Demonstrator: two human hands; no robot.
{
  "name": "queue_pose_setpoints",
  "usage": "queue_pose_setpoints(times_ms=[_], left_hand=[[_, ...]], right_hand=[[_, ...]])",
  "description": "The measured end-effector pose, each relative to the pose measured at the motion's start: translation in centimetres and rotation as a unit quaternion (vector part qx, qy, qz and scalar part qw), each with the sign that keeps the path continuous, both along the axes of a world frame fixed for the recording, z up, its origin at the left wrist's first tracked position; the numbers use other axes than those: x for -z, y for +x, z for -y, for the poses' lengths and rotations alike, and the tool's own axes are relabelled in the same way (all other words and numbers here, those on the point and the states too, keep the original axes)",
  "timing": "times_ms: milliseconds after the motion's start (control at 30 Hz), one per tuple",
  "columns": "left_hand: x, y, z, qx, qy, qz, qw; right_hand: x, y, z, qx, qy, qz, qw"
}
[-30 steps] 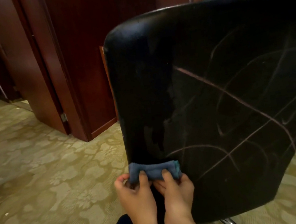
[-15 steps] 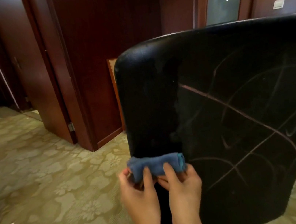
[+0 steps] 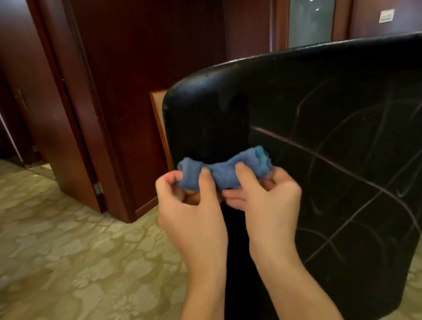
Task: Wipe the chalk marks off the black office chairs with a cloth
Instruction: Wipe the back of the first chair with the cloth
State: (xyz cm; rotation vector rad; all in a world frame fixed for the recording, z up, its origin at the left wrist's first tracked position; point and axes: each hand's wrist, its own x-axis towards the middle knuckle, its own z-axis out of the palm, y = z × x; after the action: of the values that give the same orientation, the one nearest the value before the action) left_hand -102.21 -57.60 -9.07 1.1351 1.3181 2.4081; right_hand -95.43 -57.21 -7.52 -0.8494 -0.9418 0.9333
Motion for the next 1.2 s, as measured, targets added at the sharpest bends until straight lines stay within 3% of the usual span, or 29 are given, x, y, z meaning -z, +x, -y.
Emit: queue_pose_setpoints(times_ms=[267,667,833,1000,1200], left_hand=[[3.8,0.1,0.4,-0.03,-0.054,0.01,0.998],[-8.9,0.6,0.3,-0.054,0.103,-0.024,0.993],[-6.6,0.6,0.1,-0.083,0.065,-0.051,0.993],[-2.3,1.7,0.3,-0.076,0.006,0.007,0.997],[-8.4,1.8,1.0,-0.062,0.092,-0.025,0.994]], right_hand=[[3.8,-0.2,0.6,0.013,-0.052,0.039,0.998],[-8.2,1.2,0.9,0.04,0.141,0.044,0.988],[-6.2,1.4,0.8,0.026,0.092,0.045,0.994],[-3.0,1.1,1.0,0.018,0.017,0.04,0.999],[-8.0,2.1,1.2,0.036,0.127,0.046,0.99]])
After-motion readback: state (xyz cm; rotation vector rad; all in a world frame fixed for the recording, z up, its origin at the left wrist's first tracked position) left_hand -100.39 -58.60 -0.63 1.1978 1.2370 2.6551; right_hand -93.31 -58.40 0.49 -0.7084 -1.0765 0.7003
